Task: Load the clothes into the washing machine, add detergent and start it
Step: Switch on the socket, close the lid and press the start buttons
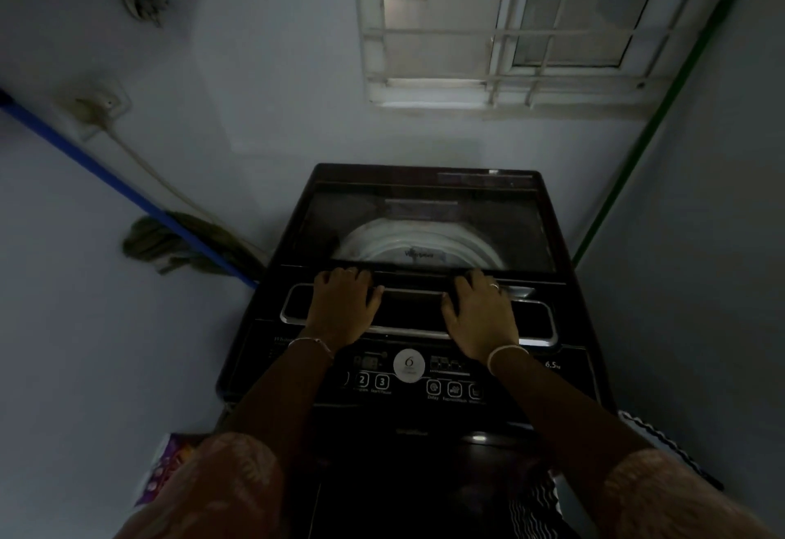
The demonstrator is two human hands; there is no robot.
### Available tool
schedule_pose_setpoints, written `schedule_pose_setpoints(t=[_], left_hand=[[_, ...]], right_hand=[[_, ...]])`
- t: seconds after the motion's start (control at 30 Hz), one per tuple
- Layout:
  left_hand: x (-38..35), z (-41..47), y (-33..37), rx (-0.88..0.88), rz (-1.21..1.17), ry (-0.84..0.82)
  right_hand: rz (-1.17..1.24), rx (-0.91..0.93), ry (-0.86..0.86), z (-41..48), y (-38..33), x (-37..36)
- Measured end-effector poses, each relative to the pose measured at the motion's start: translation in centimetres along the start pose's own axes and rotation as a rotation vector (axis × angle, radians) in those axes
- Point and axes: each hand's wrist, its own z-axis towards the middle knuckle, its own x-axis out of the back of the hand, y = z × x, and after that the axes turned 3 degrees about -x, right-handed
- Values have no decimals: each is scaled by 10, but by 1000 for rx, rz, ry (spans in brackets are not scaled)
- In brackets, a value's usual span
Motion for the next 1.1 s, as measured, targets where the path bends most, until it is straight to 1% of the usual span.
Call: schedule_pose_setpoints(t=[0.1,0.27,0.43,0.5,0.57,0.63,0.73,0.83,0.87,0.93,1.03,1.1], left_hand=[[11,-5,-5,-2,8,22],[38,-16,-25,156,-3,42],[75,-25,-70,247,77,66],[93,-25,-91,293,135,73],[103,-22,-118,335,201,77],[114,-16,-147,381,208,93],[122,-2,-201,430,120,122],[121,15,-263,450,41,203],[119,21,-284,464,51,219],[119,35,-327,481,138,207],[130,63,-375,461,244,66],[136,85,-401,440,278,42]], right_hand=[[38,53,13,7,-8,9],[94,226,-8,32,-40,32],[113,348,-78,65,-97,52],[85,384,-79,81,-127,58],[89,435,-38,98,-160,59],[146,483,-9,116,-194,62],[157,561,-19,145,-247,64],[177,624,-18,185,-302,59],[192,643,-10,199,-321,57],[222,670,0,226,-356,53],[270,690,-6,270,-399,42],[293,678,2,297,-423,35]])
